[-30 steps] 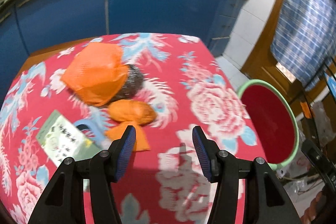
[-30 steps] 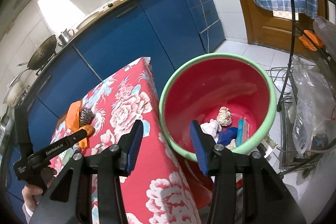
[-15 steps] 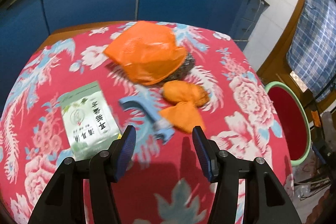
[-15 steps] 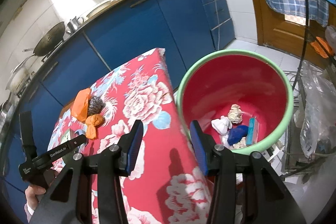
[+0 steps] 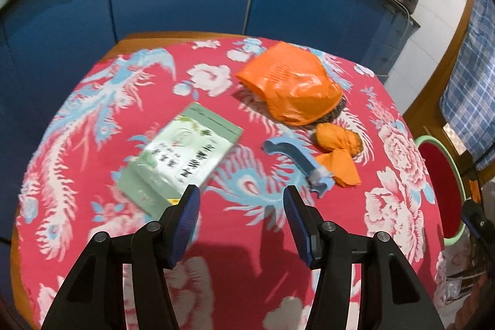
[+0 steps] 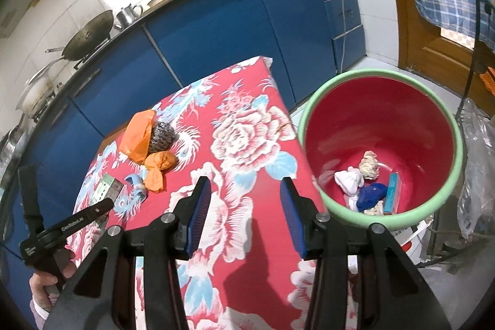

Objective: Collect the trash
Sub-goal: 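Move both grippers back over the table toward the green box, then grasp the green printed box with the left gripper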

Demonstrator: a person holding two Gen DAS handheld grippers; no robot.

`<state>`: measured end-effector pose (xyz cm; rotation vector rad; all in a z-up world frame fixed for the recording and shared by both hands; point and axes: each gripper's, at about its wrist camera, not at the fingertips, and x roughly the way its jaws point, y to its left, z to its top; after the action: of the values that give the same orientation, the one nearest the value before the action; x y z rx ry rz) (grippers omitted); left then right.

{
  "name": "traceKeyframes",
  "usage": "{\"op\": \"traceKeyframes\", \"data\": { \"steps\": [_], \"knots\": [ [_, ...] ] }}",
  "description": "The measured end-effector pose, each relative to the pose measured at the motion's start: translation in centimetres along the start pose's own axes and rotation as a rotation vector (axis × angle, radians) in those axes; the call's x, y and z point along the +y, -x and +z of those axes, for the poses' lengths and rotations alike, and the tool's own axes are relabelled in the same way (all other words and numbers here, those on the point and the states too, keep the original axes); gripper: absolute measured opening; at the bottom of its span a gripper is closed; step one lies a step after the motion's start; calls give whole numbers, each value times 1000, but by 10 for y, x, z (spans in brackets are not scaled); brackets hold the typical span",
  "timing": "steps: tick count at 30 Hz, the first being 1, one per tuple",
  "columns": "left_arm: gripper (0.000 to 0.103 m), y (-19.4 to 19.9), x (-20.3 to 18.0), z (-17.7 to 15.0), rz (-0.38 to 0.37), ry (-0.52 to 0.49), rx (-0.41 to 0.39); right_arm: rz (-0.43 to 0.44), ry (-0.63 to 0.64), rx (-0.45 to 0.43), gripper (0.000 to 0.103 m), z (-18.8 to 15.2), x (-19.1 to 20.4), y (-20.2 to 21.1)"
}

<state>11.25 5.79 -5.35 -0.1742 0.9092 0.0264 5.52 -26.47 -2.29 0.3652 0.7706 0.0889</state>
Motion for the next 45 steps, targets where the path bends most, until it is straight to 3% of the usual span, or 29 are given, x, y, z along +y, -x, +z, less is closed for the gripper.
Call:
{"op": "traceKeyframes", "data": {
  "steps": [5, 10, 20, 34, 45],
  "knots": [
    [59, 13, 9, 5, 17, -36, -37, 11, 24, 19, 49, -2, 13, -8],
    [68, 11, 20, 17, 64, -88, -51, 17, 42, 39, 49, -5, 24, -15],
    [73, -24, 32, 27, 98, -189, 20, 10, 60, 67, 51, -6, 41, -27],
    [73, -47, 52, 29, 16, -69, 34, 27, 134, 136, 51, -6, 83, -65],
    [73, -48, 49, 28, 68, -71, 1, 43, 182, 192, 51, -4, 115, -107]
  ]
}}
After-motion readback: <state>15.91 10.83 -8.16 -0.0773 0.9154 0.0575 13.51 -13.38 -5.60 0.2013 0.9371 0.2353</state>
